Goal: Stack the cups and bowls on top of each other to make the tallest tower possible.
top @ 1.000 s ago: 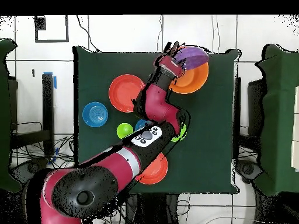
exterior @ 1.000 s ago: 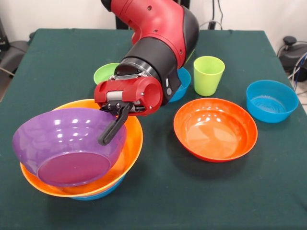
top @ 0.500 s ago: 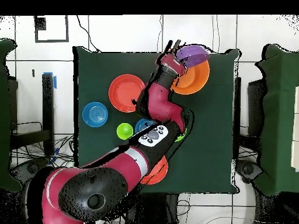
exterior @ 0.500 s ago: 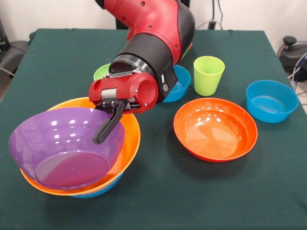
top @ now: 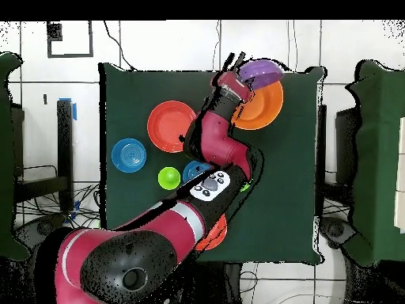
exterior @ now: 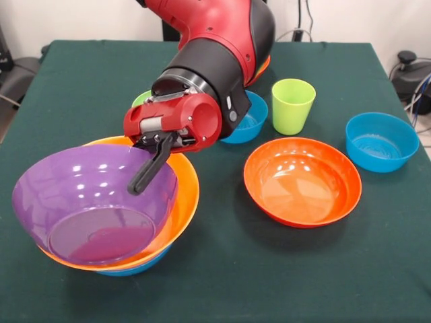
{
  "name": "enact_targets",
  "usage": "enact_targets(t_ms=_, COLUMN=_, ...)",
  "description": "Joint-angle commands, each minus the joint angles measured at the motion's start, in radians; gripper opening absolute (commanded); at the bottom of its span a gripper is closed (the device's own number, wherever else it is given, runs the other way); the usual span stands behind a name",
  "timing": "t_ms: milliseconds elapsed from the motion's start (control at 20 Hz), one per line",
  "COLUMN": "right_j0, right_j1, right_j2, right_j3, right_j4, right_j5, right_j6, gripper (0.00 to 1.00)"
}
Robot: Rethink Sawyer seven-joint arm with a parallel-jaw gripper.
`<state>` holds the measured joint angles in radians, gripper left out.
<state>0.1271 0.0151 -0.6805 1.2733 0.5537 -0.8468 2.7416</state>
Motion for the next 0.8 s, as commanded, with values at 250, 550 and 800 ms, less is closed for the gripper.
enact_targets(t_ms=250, right_j0=-0.002, right_j1=-0.033, right_j2=0.187, right_j3=0.082, right_j4=0.013, right_j5=0.174, right_j6=0.097, gripper=1.00)
enact_targets(t_ms=550, right_j0=-0.007, right_j1=-0.034, right_j2=0.200, right_j3=0.087, right_j4=0.024, right_j5=0.159, right_j6=0.099, gripper=1.00)
enact_targets(t_ms=800, right_j0=0.010, right_j1=-0.024, right_j2=0.200, right_j3=0.105, right_j4=0.078, right_j5=0.107, right_j6=0.100, gripper=1.00)
